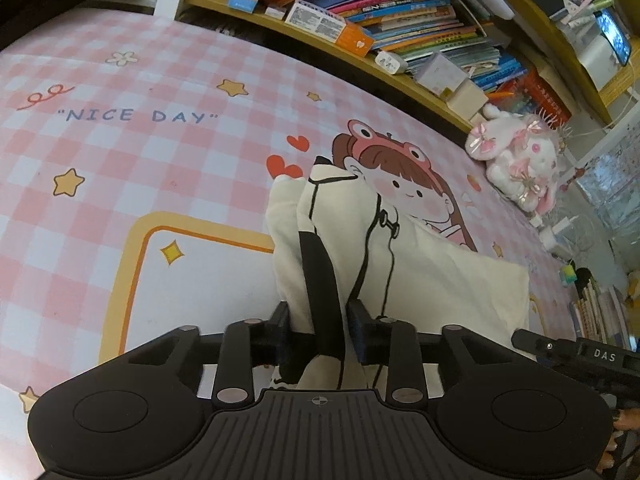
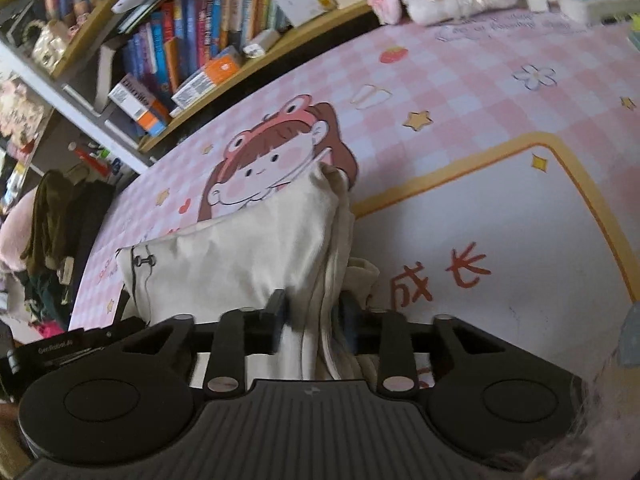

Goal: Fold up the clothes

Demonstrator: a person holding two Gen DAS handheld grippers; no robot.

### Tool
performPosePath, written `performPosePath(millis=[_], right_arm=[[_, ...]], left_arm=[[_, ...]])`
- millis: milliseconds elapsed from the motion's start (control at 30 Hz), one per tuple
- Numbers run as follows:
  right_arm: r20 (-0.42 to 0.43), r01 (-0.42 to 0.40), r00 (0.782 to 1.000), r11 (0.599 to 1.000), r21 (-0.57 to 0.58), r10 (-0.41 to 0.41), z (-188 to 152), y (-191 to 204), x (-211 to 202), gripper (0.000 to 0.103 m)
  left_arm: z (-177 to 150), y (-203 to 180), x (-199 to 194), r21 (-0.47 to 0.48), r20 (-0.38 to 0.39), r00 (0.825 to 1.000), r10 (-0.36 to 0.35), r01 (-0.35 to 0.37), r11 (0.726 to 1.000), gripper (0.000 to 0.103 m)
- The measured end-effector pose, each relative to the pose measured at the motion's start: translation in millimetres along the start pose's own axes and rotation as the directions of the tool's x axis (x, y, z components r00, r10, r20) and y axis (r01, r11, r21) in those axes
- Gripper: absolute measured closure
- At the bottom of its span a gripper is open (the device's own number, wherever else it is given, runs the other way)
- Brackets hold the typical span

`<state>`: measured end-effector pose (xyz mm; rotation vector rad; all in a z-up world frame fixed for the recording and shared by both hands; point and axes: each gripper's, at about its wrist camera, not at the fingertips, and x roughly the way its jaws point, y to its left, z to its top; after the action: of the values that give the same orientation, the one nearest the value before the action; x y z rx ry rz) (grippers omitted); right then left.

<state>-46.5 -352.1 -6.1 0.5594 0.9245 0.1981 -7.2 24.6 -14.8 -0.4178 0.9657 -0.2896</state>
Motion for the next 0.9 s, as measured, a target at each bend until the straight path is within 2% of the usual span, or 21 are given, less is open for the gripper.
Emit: performPosePath(millis=[100, 167, 333, 500, 633, 667, 700, 800, 900], right_arm=[[-0.004, 0.007, 1.000, 0.999, 0.031, -0.007, -1, -7, -1, 0.059], [-0.010, 0.007, 1.000, 0.999, 0.051, -0.006, -1, -12, 0, 0.057], [-0.028, -0.007, 1.000, 0.997, 0.080, 0.009, -1, -16, 5, 0.056], [-0.044, -0.042, 0.998, 0.996, 0.083, 0.046, 2, -13, 13, 0.055], [-0.040, -0.055, 0.998, 0.998, 0.033, 0.056, 0, -4, 12, 0.054], [-0.034, -0.053, 0.998, 0.998, 0.016, 0.053, -1, -2, 11, 0.058], [-0.028, -0.051, 0.998, 0.999, -0.001, 0.051, -2, 1, 9, 0.069], [-0.009, -0.044, 0.999, 0.998, -0.052, 0.044, -4, 8, 4, 0.080], [0.010, -0.036, 0.999, 0.994, -0.102, 0.037, -7, 16, -1, 0.083]], left_arm=[[0, 5, 3, -0.023, -0.006, 1.000, -0.012, 0.011, 1.000, 0.061], [0, 9, 5, -0.040, -0.011, 1.000, -0.022, 0.022, 0.999, 0.058], [2, 14, 9, -0.066, -0.005, 0.998, -0.056, 0.056, 0.996, 0.056], [3, 14, 12, -0.085, -0.006, 0.997, -0.082, 0.081, 0.993, 0.062], [3, 15, 14, -0.097, -0.016, 0.996, -0.093, 0.091, 0.991, 0.075], [2, 15, 14, -0.098, -0.018, 0.995, -0.093, 0.091, 0.991, 0.079], [1, 13, 14, -0.090, -0.017, 0.996, -0.088, 0.086, 0.992, 0.080], [0, 2, 7, -0.045, 0.006, 0.998, -0.066, 0.067, 0.997, 0.085], [-2, -6, -3, -0.020, 0.037, 0.997, -0.069, 0.070, 0.997, 0.086]])
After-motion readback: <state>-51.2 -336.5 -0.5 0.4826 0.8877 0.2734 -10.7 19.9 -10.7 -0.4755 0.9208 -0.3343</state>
